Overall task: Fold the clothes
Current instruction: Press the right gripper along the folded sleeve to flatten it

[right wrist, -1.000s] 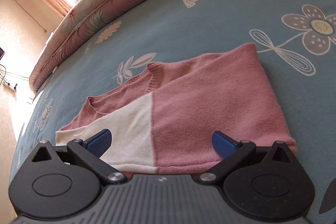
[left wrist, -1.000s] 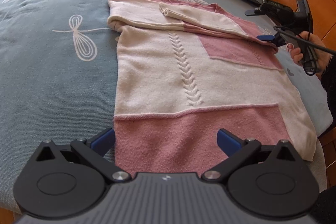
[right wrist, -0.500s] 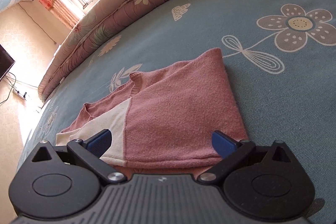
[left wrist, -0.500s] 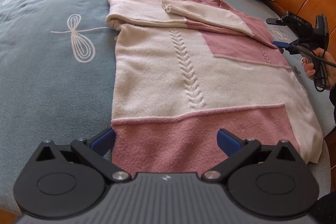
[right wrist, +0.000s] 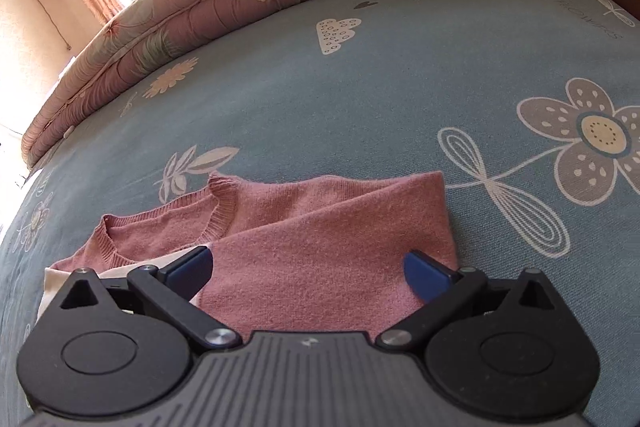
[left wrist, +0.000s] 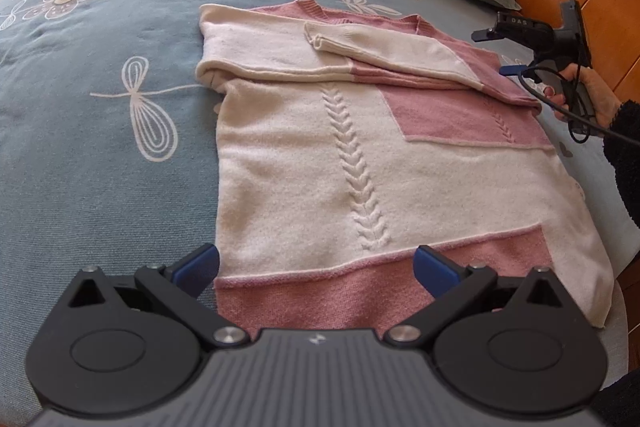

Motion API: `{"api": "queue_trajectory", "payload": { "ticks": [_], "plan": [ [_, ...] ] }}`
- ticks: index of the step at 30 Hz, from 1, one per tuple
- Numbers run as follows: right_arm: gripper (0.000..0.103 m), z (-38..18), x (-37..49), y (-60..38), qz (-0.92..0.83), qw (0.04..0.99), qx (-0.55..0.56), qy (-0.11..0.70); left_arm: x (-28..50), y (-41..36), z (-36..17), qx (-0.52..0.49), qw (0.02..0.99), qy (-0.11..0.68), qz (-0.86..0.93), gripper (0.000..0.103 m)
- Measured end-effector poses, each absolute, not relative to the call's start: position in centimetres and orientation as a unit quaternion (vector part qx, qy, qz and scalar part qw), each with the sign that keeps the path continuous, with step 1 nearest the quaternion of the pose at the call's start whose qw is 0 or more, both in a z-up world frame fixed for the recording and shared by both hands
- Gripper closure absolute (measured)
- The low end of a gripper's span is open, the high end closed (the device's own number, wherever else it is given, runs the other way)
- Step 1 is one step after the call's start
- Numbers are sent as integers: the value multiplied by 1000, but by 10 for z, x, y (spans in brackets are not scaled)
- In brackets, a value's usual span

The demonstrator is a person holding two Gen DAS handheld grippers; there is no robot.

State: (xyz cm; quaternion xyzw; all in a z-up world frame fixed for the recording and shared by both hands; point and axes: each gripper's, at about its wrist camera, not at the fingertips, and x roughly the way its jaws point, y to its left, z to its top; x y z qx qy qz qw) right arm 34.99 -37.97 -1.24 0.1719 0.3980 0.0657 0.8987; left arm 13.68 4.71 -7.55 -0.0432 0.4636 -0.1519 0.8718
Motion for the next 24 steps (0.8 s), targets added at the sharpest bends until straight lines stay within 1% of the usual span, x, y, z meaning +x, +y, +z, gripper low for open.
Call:
{"api": "queue_trajectory", "payload": {
  "ticks": [4, 7, 8, 9, 11, 24],
  "plan": [
    [0, 0, 338, -323, 113, 915, 54, 384, 139, 44, -73, -42, 875, 457, -155, 1],
    [0, -33, 343, -293, 90, 899, -22, 428, 136, 45, -72, -45, 876, 455, -154, 1],
    [0, -40, 341, -289, 83, 901, -34, 425, 135, 46, -72, -45, 876, 456, -153, 1],
    [0, -42, 336, -291, 79, 911, -23, 405, 133, 47, -73, -44, 875, 458, -148, 1],
    [0, -43, 333, -297, 74, 915, -3, 397, 131, 52, -75, -45, 874, 462, -142, 1],
    [0, -46, 330, -293, 45, 924, -2, 380, 127, 56, -88, -52, 869, 471, -141, 1]
  ]
}}
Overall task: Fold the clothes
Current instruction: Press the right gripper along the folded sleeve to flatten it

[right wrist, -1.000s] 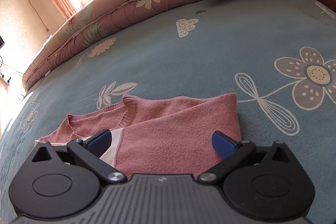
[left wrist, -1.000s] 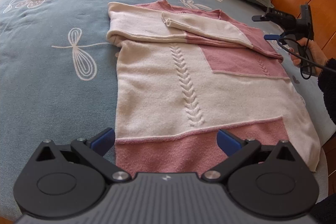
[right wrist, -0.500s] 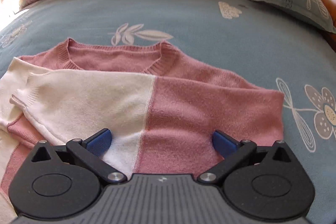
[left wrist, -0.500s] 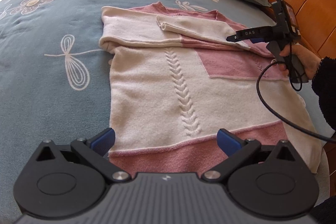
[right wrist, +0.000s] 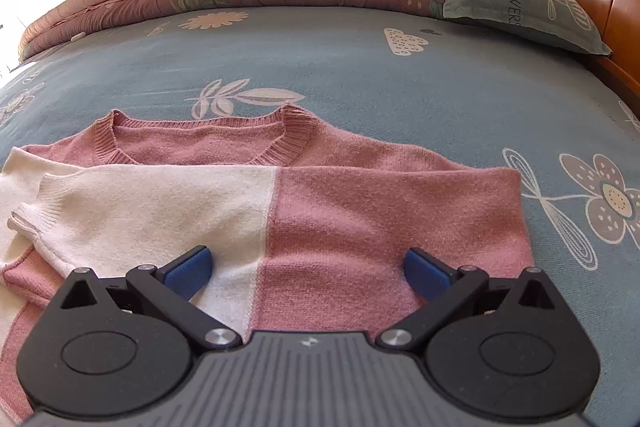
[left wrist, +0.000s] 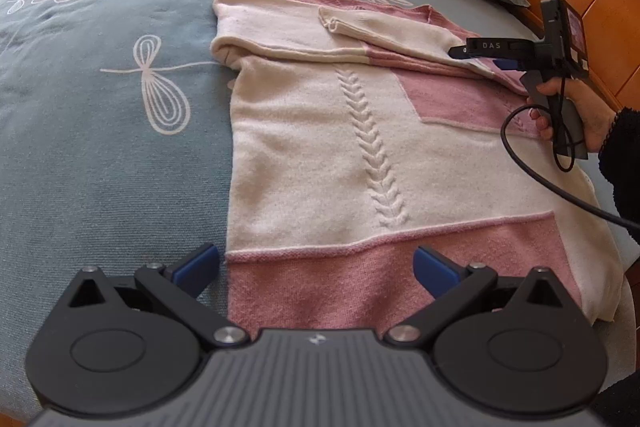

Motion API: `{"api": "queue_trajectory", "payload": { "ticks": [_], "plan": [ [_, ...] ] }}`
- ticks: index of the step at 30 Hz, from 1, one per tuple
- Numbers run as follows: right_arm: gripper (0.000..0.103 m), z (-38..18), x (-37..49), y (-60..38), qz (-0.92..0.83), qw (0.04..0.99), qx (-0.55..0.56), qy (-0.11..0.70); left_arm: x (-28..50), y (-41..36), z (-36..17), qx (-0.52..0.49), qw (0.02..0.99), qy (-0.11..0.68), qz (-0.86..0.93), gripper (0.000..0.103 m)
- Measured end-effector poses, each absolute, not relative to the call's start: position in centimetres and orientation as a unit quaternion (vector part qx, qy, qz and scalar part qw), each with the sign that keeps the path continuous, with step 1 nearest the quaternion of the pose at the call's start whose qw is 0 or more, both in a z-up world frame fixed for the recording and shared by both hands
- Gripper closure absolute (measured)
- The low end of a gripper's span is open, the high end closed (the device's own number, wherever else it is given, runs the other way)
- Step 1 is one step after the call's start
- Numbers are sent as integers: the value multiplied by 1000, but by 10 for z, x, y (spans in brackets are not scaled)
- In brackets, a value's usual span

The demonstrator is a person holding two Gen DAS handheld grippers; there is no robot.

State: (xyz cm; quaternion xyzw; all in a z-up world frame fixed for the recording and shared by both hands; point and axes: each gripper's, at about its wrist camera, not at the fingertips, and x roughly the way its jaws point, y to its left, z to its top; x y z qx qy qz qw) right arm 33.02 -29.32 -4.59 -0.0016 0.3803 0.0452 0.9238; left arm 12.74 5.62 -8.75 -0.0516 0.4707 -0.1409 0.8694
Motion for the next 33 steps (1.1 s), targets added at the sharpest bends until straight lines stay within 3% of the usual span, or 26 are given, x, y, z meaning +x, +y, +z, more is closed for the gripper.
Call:
{"api": "queue_trajectory", "payload": {
  "ticks": [9, 14, 21, 26, 33],
  "plan": [
    [0, -24, 340, -278, 46, 915, 11, 401, 127, 59, -88, -61, 871, 466, -142, 1],
    [0, -37, 343, -251, 55, 912, -46, 403, 127, 61, -89, -65, 871, 465, -144, 1],
    [0, -6, 384, -289, 101, 906, 79, 403, 127, 62, -88, -65, 873, 462, -143, 1],
    [0, -21, 436, -306, 125, 878, 161, 432, 129, 61, -89, -63, 874, 460, -145, 1],
    [0, -29, 467, -297, 98, 886, 134, 433, 129, 62, -90, -65, 874, 459, -147, 1]
  ]
}}
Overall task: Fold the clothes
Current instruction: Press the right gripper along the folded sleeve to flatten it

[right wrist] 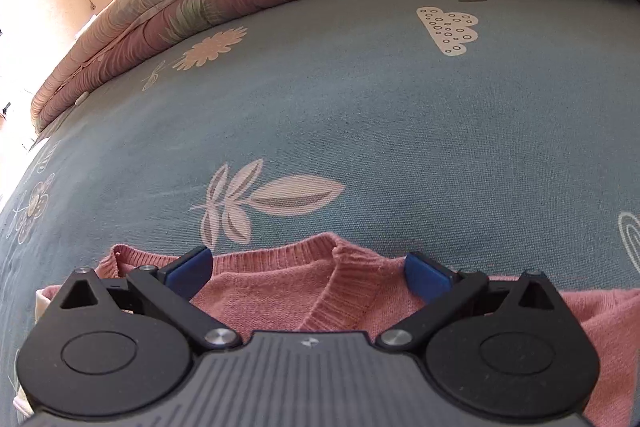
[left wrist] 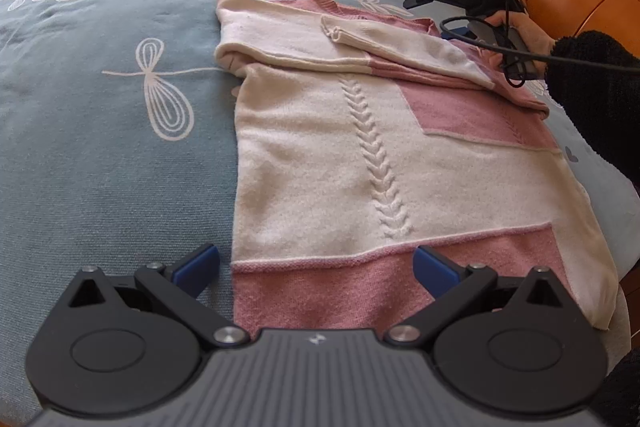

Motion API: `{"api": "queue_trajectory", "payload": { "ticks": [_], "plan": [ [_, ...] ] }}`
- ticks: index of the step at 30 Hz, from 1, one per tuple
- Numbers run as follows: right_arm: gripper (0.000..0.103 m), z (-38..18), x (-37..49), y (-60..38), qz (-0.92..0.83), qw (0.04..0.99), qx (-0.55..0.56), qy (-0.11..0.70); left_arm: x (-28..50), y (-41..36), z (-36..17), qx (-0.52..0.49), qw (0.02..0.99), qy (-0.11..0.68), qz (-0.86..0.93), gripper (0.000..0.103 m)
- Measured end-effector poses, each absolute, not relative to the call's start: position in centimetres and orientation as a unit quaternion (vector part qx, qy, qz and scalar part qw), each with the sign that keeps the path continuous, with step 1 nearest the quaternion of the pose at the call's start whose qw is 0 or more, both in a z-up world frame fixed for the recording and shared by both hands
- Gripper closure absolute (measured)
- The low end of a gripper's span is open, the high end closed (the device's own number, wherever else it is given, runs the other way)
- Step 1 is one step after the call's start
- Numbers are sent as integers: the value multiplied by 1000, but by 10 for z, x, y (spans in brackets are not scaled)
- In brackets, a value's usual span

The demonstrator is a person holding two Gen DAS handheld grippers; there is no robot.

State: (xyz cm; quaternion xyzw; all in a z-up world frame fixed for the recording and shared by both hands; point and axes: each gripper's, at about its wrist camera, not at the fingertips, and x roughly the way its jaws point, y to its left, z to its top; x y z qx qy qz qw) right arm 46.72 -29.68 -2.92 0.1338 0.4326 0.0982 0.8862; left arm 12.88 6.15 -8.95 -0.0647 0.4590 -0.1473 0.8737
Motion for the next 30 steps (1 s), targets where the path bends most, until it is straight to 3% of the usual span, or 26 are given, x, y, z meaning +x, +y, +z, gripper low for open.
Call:
{"api": "queue_trajectory", "payload": {
  "ticks": [5, 10, 15, 23, 30],
  "plan": [
    [0, -8, 446, -306, 103, 886, 143, 429, 129, 63, -90, -71, 875, 455, -151, 1],
    [0, -34, 444, -315, 88, 875, 138, 455, 128, 64, -90, -69, 875, 453, -154, 1],
    [0, -25, 457, -303, 75, 886, 135, 437, 127, 61, -86, -52, 878, 453, -149, 1],
    [0, 3, 447, -216, 179, 874, 76, 446, 124, 58, -82, -12, 885, 439, -154, 1],
    [0, -32, 464, -126, 174, 874, -21, 453, 123, 62, -83, 18, 888, 432, -159, 1]
  ]
}}
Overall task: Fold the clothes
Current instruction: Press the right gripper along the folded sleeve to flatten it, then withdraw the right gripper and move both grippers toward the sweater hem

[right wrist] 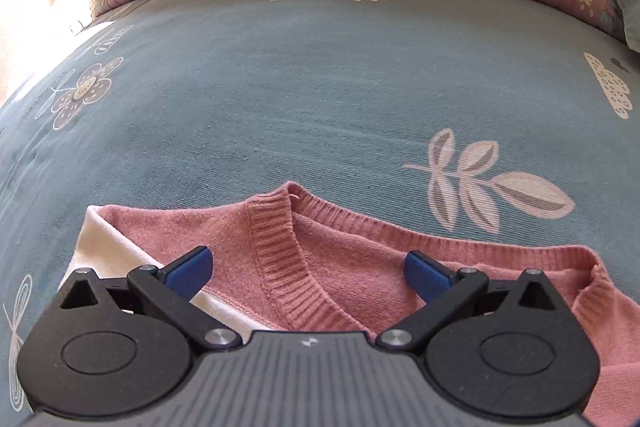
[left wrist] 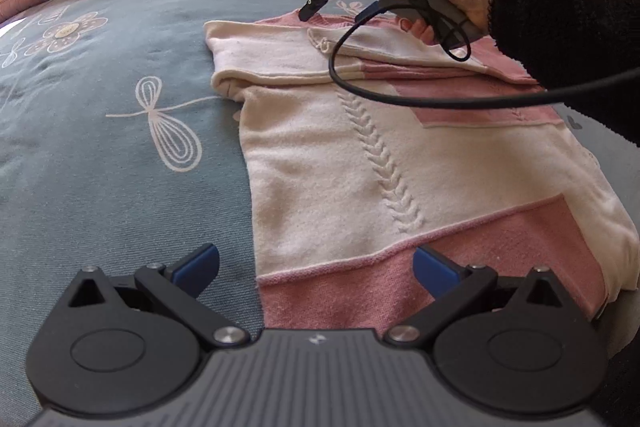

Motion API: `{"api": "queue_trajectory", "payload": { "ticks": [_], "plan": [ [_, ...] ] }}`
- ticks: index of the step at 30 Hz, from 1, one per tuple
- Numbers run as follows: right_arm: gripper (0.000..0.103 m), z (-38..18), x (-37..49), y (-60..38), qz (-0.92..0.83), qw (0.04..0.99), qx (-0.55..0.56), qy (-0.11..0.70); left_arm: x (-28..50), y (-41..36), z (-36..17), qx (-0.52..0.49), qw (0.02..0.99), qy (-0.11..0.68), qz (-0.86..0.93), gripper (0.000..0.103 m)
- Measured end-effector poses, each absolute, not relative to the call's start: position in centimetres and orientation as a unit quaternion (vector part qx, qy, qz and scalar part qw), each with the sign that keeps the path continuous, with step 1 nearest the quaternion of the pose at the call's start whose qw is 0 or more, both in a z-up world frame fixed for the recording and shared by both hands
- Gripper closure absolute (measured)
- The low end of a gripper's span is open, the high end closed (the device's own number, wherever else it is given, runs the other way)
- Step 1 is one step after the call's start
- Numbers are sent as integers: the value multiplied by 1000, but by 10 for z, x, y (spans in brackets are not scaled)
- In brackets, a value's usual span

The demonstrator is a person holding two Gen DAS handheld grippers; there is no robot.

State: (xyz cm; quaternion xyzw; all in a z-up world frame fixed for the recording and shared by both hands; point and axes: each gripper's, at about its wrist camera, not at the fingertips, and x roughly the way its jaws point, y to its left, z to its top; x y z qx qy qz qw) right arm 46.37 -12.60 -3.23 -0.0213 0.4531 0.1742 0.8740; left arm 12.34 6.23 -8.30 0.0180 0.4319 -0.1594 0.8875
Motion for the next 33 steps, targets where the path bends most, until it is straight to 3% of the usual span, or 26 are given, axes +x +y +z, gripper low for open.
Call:
{"api": "queue_trajectory", "payload": {
  "ticks": [3, 9, 19, 29, 33],
  "plan": [
    [0, -41, 473, -105, 152, 885, -81, 432, 124, 63, -85, 26, 886, 433, -163, 1],
    [0, -15, 477, -119, 156, 884, -44, 438, 121, 59, -82, 38, 886, 426, -177, 1],
    [0, 56, 340, -243, 207, 877, 2, 433, 115, 50, -80, 55, 882, 424, -201, 1],
    [0, -24, 177, -327, 116, 868, 22, 482, 147, 30, -54, 79, 896, 366, -239, 1],
    [0, -41, 145, -327, 84, 896, 44, 435, 195, 8, -55, 72, 901, 347, -249, 1]
  ]
}}
